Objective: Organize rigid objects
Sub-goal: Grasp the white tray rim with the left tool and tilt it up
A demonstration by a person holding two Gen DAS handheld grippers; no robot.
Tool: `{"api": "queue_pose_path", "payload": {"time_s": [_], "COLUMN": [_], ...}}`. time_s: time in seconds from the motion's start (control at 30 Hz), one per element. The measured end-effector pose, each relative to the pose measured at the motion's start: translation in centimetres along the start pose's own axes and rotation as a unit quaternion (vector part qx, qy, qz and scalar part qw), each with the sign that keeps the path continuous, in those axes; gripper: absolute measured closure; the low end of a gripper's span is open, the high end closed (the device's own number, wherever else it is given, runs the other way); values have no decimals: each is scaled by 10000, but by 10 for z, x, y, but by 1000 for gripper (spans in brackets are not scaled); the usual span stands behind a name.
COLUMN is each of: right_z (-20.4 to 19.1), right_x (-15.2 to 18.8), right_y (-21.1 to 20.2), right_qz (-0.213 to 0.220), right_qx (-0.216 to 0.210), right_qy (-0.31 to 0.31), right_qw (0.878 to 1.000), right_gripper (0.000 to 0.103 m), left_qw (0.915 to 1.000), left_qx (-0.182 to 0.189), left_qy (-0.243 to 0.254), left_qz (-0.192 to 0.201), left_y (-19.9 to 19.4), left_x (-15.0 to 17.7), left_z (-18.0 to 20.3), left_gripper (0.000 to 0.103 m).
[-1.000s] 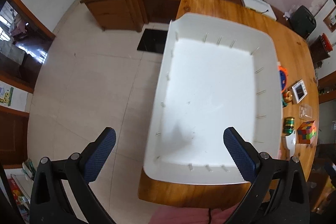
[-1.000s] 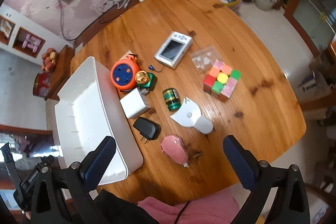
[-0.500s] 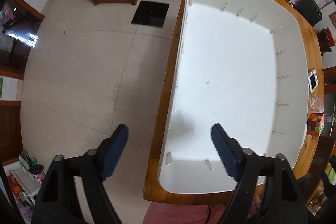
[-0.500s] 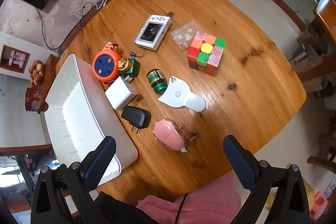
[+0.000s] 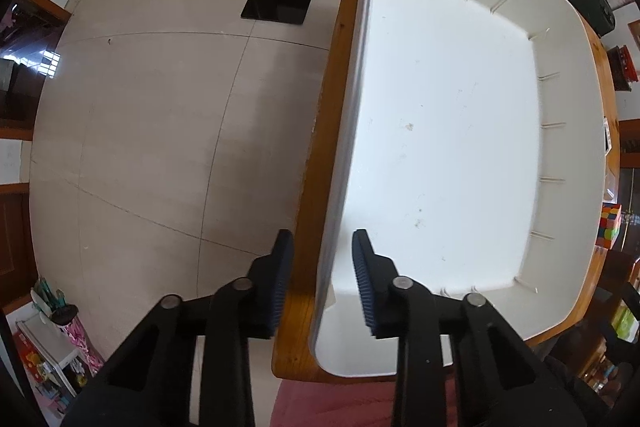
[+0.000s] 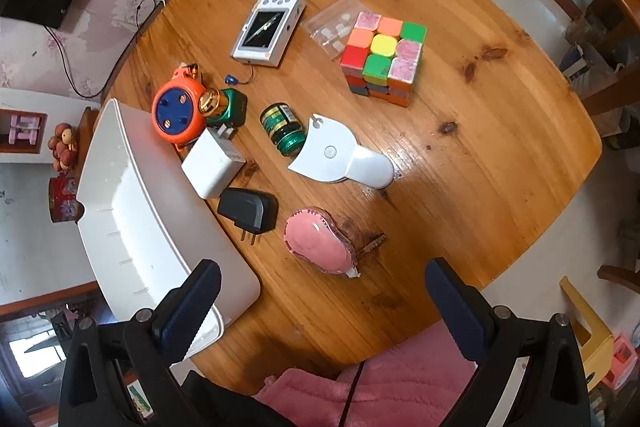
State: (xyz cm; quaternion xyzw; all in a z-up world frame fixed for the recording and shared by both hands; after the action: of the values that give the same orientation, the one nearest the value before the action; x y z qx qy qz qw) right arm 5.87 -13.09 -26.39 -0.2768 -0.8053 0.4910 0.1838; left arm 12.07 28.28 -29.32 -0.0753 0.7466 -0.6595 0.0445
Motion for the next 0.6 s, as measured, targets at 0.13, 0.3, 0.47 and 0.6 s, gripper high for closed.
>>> {"api": "queue_pose_path", "payload": {"time_s": [0.13,0.3,0.47,0.6], "right_z": [-1,-3,-7,-7], "right_x": [-1,0,1,3], "right_y": [12,28,42,51], "right_qz": [-107,-248,-334,-384], "right_qx": [-45,2,58,122], "right_qy": [-211,-597,-1220,-1742], "right_qw": [9997,9979,9920,9839], "right_gripper": [1,1,1,1], "left_qw": [10000,9999,9997,9996], "left_qx": [72,122,222,219], "left_qy": [-9,-1,91,166], "left_qz": [3,-49,-106,-114], "left_y": [4,13,17,18], "left_x": [-4,-7,-10,-12], "left_z": [-2,-3,3,9], "left_gripper": [81,83,95,99]}}
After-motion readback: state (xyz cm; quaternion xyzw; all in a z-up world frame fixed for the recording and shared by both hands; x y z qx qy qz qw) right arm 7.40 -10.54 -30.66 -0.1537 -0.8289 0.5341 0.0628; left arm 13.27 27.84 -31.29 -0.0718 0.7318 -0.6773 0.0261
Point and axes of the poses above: each gripper's, at about its wrist camera, not at the fingertips, and y roughly the way its jaws point, z to its right, x to its underside, the point moved 6 cm from there along y, roughly the way its jaws point, and after that the axes turned 11 degrees about -x, right-handed, at the moved point
